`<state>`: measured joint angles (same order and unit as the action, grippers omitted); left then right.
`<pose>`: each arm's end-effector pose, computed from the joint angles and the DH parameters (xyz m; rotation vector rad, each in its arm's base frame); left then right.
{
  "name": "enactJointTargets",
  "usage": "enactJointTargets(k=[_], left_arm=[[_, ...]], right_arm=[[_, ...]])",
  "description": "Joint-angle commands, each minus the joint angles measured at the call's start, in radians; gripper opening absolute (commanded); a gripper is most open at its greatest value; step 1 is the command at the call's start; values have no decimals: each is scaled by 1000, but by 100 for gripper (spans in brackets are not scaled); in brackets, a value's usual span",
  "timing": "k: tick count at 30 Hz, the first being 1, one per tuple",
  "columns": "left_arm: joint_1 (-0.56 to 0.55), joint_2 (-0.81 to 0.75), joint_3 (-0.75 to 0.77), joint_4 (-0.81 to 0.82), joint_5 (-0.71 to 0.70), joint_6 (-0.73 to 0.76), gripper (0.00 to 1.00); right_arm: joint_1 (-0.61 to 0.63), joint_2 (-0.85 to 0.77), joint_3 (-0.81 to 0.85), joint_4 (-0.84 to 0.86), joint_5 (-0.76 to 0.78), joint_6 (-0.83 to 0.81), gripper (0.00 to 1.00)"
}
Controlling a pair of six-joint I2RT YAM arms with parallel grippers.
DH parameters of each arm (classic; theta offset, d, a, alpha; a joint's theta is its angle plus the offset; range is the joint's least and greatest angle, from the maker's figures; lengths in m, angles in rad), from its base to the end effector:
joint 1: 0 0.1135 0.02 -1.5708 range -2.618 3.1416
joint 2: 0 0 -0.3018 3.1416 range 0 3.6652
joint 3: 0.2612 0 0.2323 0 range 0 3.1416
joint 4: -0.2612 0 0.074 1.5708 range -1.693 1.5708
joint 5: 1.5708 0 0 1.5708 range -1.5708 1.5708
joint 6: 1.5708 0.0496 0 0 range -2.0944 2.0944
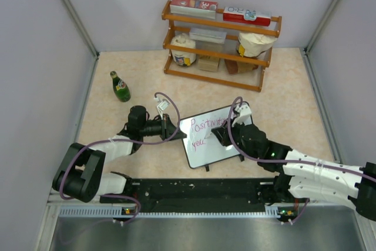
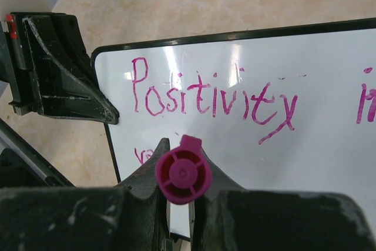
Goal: Write a sentence on the whiteboard
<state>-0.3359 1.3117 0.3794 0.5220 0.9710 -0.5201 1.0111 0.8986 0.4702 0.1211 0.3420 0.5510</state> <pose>0.1924 -0.1106 0.2201 0.5009 2.0388 -1.4923 0.1076 0.1405 0.2745 -0.2010 1.9196 0.7517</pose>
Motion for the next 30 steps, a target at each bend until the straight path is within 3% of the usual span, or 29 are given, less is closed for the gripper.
enactJointTargets(k=[1,18,30], left_arm=[[-5,11,-5,-25,-75,94,0],[-3,8,-8,-25,-78,94,0],[-5,8,-7,-25,-75,94,0]], right_arm=[[-14,-18,-31,-3,11,4,0],[-12,-50,-111,-9,-14,46,0],[-14,-38,-35,12,41,4,0]])
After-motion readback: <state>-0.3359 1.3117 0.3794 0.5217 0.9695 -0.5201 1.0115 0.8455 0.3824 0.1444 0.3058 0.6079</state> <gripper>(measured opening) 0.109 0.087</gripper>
